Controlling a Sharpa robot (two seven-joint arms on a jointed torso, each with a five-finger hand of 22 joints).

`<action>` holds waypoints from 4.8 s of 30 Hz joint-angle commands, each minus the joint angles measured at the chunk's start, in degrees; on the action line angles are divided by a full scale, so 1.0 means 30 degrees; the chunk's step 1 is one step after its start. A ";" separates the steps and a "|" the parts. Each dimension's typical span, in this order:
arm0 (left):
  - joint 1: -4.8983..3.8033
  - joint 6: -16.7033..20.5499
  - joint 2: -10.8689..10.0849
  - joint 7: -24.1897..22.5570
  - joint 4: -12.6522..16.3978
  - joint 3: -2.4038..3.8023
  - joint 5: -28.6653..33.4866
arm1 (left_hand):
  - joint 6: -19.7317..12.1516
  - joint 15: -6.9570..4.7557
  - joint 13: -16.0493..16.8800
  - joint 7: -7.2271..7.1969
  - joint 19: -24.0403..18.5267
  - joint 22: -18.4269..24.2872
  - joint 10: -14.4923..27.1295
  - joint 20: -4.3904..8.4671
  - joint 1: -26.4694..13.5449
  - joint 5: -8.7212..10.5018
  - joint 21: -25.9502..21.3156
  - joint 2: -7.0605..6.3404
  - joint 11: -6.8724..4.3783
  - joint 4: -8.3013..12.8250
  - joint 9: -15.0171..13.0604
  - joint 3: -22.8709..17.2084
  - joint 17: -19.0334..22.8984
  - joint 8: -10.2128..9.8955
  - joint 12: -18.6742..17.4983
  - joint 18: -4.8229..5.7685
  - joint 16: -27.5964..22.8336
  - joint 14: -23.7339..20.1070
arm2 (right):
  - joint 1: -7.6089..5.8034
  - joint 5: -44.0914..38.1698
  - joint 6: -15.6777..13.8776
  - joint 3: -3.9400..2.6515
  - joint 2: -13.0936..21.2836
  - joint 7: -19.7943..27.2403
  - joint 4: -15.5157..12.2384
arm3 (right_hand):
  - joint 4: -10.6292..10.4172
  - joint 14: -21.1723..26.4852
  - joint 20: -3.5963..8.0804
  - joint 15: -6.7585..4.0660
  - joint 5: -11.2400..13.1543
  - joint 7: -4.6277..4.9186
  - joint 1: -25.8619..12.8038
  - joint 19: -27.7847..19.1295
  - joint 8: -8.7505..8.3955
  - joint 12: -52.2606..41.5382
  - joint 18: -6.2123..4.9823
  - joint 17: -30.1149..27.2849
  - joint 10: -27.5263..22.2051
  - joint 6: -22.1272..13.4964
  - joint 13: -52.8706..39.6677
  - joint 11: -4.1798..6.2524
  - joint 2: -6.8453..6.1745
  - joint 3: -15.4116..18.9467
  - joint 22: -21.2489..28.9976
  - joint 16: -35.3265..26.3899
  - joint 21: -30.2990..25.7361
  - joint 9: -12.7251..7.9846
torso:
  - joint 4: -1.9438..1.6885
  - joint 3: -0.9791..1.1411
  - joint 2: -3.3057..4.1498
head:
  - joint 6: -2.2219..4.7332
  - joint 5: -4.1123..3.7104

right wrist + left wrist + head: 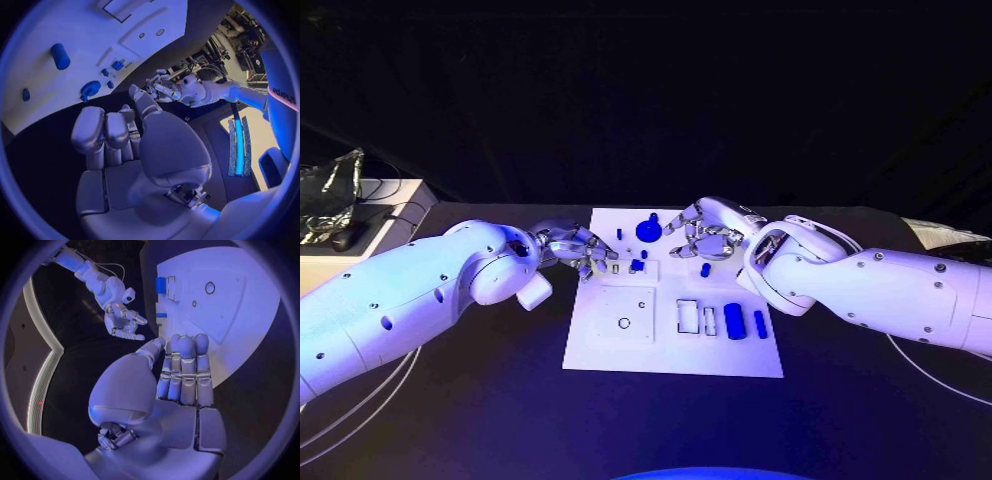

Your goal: Assemble the parts on the task board

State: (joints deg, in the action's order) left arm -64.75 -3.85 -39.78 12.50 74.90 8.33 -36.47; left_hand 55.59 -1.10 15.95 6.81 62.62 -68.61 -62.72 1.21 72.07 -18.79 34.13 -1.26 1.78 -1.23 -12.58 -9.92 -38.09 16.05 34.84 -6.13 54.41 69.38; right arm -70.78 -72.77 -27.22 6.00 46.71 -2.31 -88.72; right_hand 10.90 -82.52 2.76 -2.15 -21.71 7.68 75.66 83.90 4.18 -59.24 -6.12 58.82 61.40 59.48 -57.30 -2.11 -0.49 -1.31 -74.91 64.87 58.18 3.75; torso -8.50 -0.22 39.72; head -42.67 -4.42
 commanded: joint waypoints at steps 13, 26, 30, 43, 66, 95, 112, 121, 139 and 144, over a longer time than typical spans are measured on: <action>0.0747 0.3552 -0.2181 -0.4012 0.1855 0.0014 0.4304 | -0.0787 0.0995 -0.4039 0.0805 0.0858 0.6488 -0.0341 -0.1082 0.1631 0.1185 -0.6324 0.0816 0.1177 -0.3828 0.2899 0.6433 0.5092 -0.0941 -0.4957 0.0112 -0.5925 -0.0682 | 0.0276 -0.0825 -0.0147 0.0003 -0.0953 -0.2224 0.0884 | -0.2114 -0.0041 0.0100 -0.0068 0.0733 0.0233 0.0006 0.0677 0.0018 0.0314 0.0056 -0.0053 0.0039 -0.0097 -0.0039 0.0011 -0.0645 0.0587 -0.2515 -0.0173 -0.0239 0.0019 | -0.0077 -0.0062 -0.0030 | 0.0090 0.0260; 0.1121 0.4146 -0.3039 -0.4773 0.2814 0.0013 0.5212 | 0.0205 0.0642 -0.4038 0.0714 0.1495 0.5440 -0.1164 -0.0583 0.2483 0.1085 -0.5075 0.1691 0.0948 -0.1990 0.2908 0.5989 0.3929 -0.1649 -0.5955 0.0120 -0.3770 -0.0270 | 0.0489 -0.0696 0.0075 0.0002 -0.1918 -0.3441 0.1635 | -0.2140 -0.0067 0.0125 -0.0092 0.0219 0.0219 0.0031 0.0728 -0.0006 0.0121 0.0067 0.0017 0.0227 0.0004 -0.0238 0.0043 -0.0527 0.0431 -0.2539 -0.0070 -0.0120 0.0010 | -0.0261 -0.0330 -0.0092 | 0.0123 0.0351; 0.1169 0.4334 -0.3118 -0.4717 0.2993 0.0013 0.5241 | 0.0344 0.0576 -0.4030 0.0774 0.1250 0.4253 -0.1306 -0.0516 0.2539 0.1072 -0.4088 0.1726 0.0914 -0.1892 0.2903 0.5969 0.3245 -0.1776 -0.6007 0.0004 -0.2660 -0.0341 | 0.0500 -0.0556 0.0029 0.0000 -0.2044 -0.3663 0.1696 | -0.2100 -0.0067 0.0136 -0.0102 -0.0083 0.0216 0.0023 0.0741 -0.0024 0.0092 0.0068 0.0005 0.0264 0.0031 -0.0289 0.0053 -0.0501 0.0352 -0.2541 -0.0056 -0.0107 0.0008 | -0.0277 -0.0384 -0.0096 | 0.0126 0.0351; 0.1193 0.4584 -0.3129 -0.4268 0.3225 0.0012 0.5021 | 0.0572 0.0396 -0.3955 0.0726 0.1104 0.2707 -0.1560 -0.0389 0.2503 0.1046 -0.2825 0.1722 0.0761 -0.1771 0.2900 0.5816 0.2633 -0.1804 -0.5441 -0.0157 -0.1339 -0.0232 | 0.0534 -0.0446 0.0157 0.0000 -0.2447 -0.4214 0.1887 | -0.2039 -0.0073 0.0138 -0.0105 -0.0119 0.0210 0.0032 0.0746 -0.0024 0.0063 0.0073 0.0021 0.0296 0.0063 -0.0335 0.0061 -0.0481 0.0280 -0.2546 -0.0018 -0.0088 0.0010 | -0.0194 -0.0338 -0.0085 | 0.0211 0.0493; 0.1194 0.4795 -0.3080 -0.4321 0.3429 0.0011 0.4949 | 0.0521 0.0420 -0.3973 0.0746 0.0957 0.2413 -0.1446 -0.0425 0.2590 0.1006 -0.2735 0.1750 0.0754 -0.1714 0.2902 0.5725 0.2685 -0.1815 -0.5272 -0.0196 -0.1279 -0.0296 | 0.1083 -0.0600 0.0261 0.0018 -0.4468 -0.5434 0.3204 | -0.2130 -0.0134 0.0142 -0.0092 -0.0092 0.0194 -0.0237 0.0841 -0.0033 -0.0291 0.0109 0.0281 0.0564 0.0055 -0.0727 0.0049 -0.0648 0.0281 -0.2622 0.0354 0.0254 0.0010 | -0.0405 -0.0479 -0.0016 | -0.0002 0.0407; 0.1191 0.4926 -0.3169 -0.4233 0.3566 0.0011 0.4948 | 0.0407 0.0464 -0.3981 0.0793 0.0906 0.2531 -0.1325 -0.0489 0.2667 0.1004 -0.3021 0.1760 0.0792 -0.1680 0.2900 0.5671 0.2952 -0.1793 -0.5240 -0.0196 -0.1583 -0.0369 | 0.1100 -0.1583 0.1288 0.0016 -0.5482 -0.7034 0.4207 | -0.2413 -0.0105 0.0113 -0.0070 -0.0082 0.0188 -0.0420 0.0845 -0.0037 -0.0355 0.0112 0.0425 0.0629 0.0062 -0.0940 0.0036 -0.0775 0.0236 -0.2661 0.0643 0.0541 0.0012 | -0.0474 -0.0640 0.0123 | -0.0104 0.0293; 0.1192 0.4860 -0.3135 -0.4238 0.3529 0.0008 0.4977 | 0.0369 0.0478 -0.3984 0.0802 0.0932 0.2619 -0.1286 -0.0502 0.2677 0.1009 -0.3179 0.1790 0.0807 -0.1718 0.2900 0.5660 0.3054 -0.1779 -0.5234 -0.0186 -0.1696 -0.0377 | 0.1109 -0.1671 0.1364 0.0016 -0.5914 -0.7272 0.4803 | -0.2612 -0.0098 0.0102 -0.0062 -0.0111 0.0199 -0.0558 0.0839 -0.0035 -0.0298 0.0103 0.0415 0.0593 0.0022 -0.0941 0.0026 -0.0657 0.0203 -0.2660 0.0681 0.0563 0.0012 | -0.0474 -0.0658 0.0113 | -0.0207 0.0297; 0.1192 0.4848 -0.3145 -0.4225 0.3555 0.0007 0.4984 | 0.0368 0.0477 -0.3985 0.0804 0.0950 0.2650 -0.1275 -0.0503 0.2739 0.1003 -0.3237 0.1828 0.0804 -0.1711 0.2899 0.5627 0.3091 -0.1765 -0.5229 -0.0184 -0.1735 -0.0379 | 0.1114 -0.1564 0.1573 0.0016 -0.6040 -0.7201 0.4939 | -0.2771 -0.0094 0.0098 -0.0062 -0.0095 0.0175 -0.0760 0.0833 -0.0017 -0.0289 0.0101 0.0405 0.0600 0.0050 -0.0955 0.0031 -0.0741 0.0293 -0.2660 0.0698 0.0576 0.0016 | -0.0459 -0.0665 0.0101 | -0.0259 0.0276; 0.1191 0.4853 -0.3154 -0.4167 0.3576 0.0007 0.4985 | 0.0357 0.0484 -0.3990 0.0816 0.0946 0.2752 -0.1245 -0.0511 0.2949 0.1034 -0.3427 0.1913 0.0804 -0.1549 0.2899 0.5537 0.3222 -0.1751 -0.5239 -0.0159 -0.1922 -0.0411 | 0.1131 -0.1465 0.1930 0.0018 -0.6295 -0.7161 0.5260 | -0.2920 -0.0078 0.0109 -0.0077 -0.0182 0.0140 -0.0882 0.0819 0.0006 -0.0163 0.0106 0.0358 0.0553 0.0124 -0.0884 0.0053 -0.0754 0.0247 -0.2657 0.0682 0.0573 0.0018 | -0.0460 -0.0677 0.0094 | -0.0308 0.0269; 0.1190 0.4862 -0.3156 -0.4134 0.3572 0.0007 0.4985 | 0.0348 0.0490 -0.3991 0.0819 0.0954 0.2813 -0.1237 -0.0514 0.2989 0.1037 -0.3525 0.1954 0.0808 -0.1494 0.2900 0.5521 0.3290 -0.1752 -0.5248 -0.0147 -0.2024 -0.0413 | 0.1131 -0.1441 0.2040 0.0018 -0.6371 -0.7141 0.5382 | -0.2946 -0.0081 0.0114 -0.0088 -0.0280 0.0129 -0.0886 0.0818 0.0020 -0.0155 0.0111 0.0356 0.0567 0.0183 -0.0888 0.0070 -0.0575 0.0165 -0.2659 0.0684 0.0583 0.0018 | -0.0448 -0.0661 0.0108 | -0.0340 0.0288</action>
State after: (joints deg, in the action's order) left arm -61.17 10.88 -49.30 0.23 85.45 8.32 -21.73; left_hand 56.93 0.32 4.03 9.12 65.63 -60.23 -66.75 -0.10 80.56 -15.56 23.75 4.49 4.10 -5.92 -3.86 6.77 -28.26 10.94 18.83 -6.09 48.53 68.49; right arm -67.45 -76.79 -22.44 6.04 27.72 -23.93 -72.69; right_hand 2.28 -82.72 2.76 -2.34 -22.18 8.10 73.27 83.90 4.19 -59.92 -6.13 59.95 63.15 59.70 -60.00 -2.24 -2.56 -0.66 -74.92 66.79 59.73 3.76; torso -9.87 -2.24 40.01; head -43.69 -3.60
